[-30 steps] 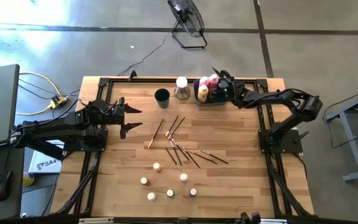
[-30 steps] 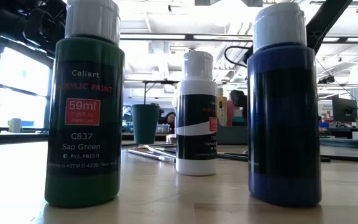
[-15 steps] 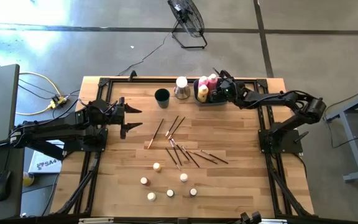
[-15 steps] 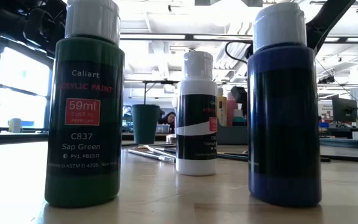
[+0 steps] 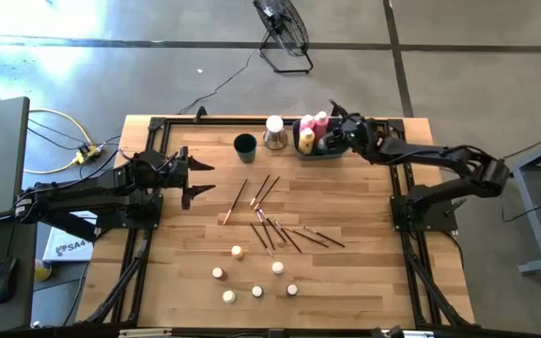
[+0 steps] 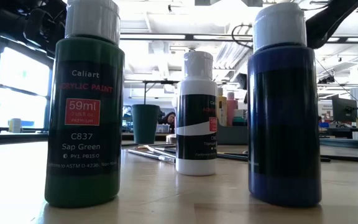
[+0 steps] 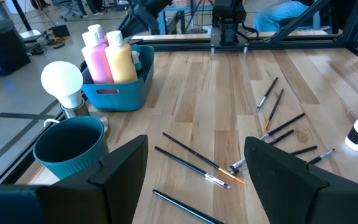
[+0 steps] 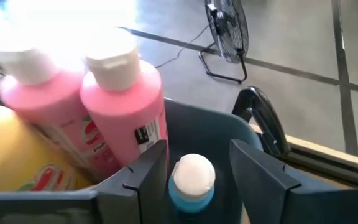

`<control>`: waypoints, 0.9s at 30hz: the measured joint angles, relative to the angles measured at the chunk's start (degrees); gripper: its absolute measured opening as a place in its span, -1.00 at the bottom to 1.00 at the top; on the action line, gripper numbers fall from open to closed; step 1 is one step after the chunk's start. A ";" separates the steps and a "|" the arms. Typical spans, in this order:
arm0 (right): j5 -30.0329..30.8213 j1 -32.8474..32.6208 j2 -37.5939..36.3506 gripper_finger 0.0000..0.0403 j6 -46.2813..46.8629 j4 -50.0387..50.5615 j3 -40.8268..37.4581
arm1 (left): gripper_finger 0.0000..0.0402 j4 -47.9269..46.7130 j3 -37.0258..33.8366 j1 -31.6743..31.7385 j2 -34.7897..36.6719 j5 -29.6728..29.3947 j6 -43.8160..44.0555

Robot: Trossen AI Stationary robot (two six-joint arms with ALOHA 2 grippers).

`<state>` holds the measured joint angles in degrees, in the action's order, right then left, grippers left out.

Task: Pick & Place Paint Supplies
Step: Put the silver paintbrush into the blue cup

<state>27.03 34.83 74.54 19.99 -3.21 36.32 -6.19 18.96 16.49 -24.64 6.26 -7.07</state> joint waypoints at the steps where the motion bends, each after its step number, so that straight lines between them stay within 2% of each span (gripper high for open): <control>1: -0.05 -0.43 -1.08 -0.16 -0.60 0.25 0.00 | 0.32 0.02 0.00 0.00 0.02 0.00 0.00; 9: -0.51 -6.78 -8.98 -0.18 -3.88 0.61 0.04 | 0.32 0.02 0.00 0.00 0.00 0.01 0.02; 13: -2.96 -10.58 -12.44 -0.19 -5.28 0.53 0.04 | 0.32 0.00 0.00 0.00 0.00 0.02 0.04; 19: -8.92 -15.46 -15.71 -0.19 -5.29 0.49 0.04 | 0.32 0.02 0.00 0.00 0.01 0.05 0.04; 27: -19.21 -20.92 -16.19 -0.19 -5.14 0.47 0.04 | 0.32 0.02 0.00 0.00 0.02 0.29 0.22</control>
<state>7.82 13.91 58.35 14.85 -2.74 36.36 -6.18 18.96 16.49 -24.63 6.55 -6.86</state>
